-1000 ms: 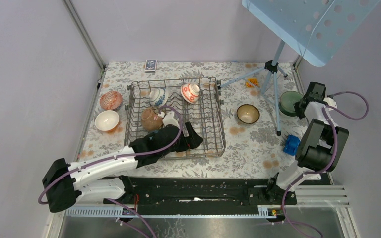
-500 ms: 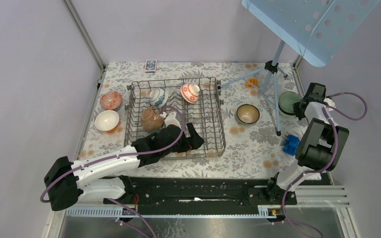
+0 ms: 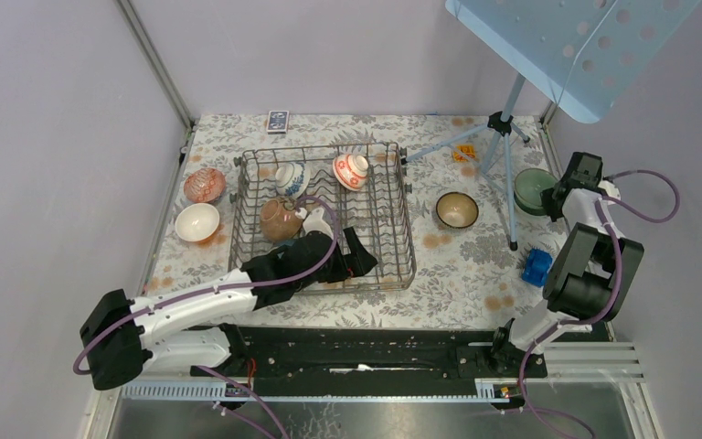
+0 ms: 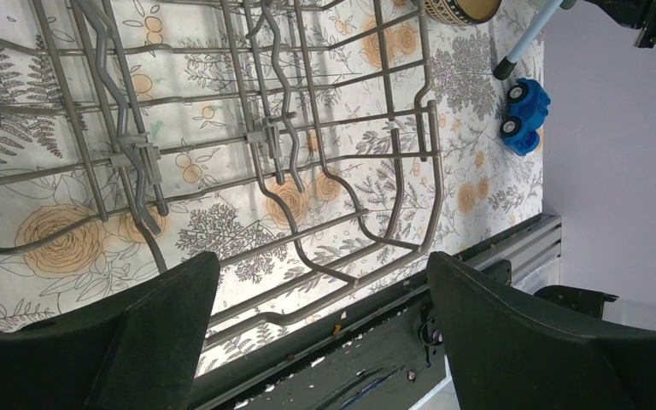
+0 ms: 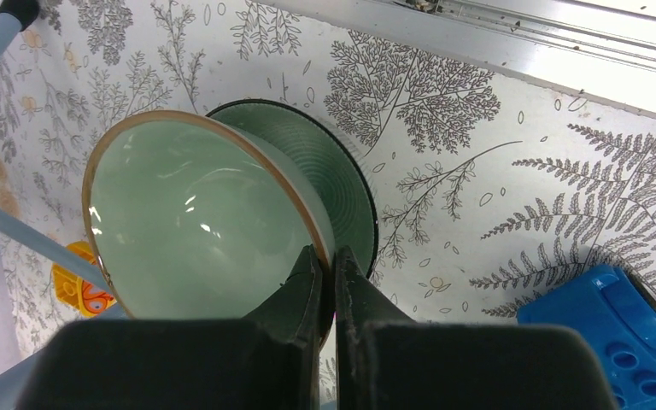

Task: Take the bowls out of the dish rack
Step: Place the bowl with the bowl.

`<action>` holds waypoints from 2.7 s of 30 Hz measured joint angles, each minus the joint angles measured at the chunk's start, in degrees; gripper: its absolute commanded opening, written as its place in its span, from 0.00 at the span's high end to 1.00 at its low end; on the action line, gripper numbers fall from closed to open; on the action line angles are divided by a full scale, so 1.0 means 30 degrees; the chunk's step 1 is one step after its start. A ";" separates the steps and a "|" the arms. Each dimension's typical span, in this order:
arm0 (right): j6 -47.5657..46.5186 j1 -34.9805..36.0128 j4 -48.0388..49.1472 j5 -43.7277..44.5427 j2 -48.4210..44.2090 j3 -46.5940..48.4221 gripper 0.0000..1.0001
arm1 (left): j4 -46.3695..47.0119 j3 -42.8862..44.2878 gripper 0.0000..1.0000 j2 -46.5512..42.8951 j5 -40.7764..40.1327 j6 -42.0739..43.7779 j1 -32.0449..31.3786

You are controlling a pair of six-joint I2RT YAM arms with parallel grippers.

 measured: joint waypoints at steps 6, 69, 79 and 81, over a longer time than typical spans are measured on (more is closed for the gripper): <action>-0.0022 0.0000 -0.0080 0.0058 -0.0452 0.0000 1.00 | 0.0000 -0.0335 0.04 -0.0444 0.0080 -0.0073 0.0000; -0.1326 -0.0197 -0.0670 0.0393 -0.0889 0.0364 0.61 | 0.0532 -0.0721 0.04 -0.0678 0.0546 -0.0051 0.0000; -0.1588 -0.0197 -0.0947 0.0357 -0.1202 0.0350 0.70 | 0.0692 -0.0867 0.04 -0.0940 0.0576 0.0007 0.0000; -0.1654 -0.0197 -0.0947 0.0350 -0.1202 0.0350 0.76 | 0.0794 -0.0918 0.04 -0.0940 0.0568 0.0007 0.0000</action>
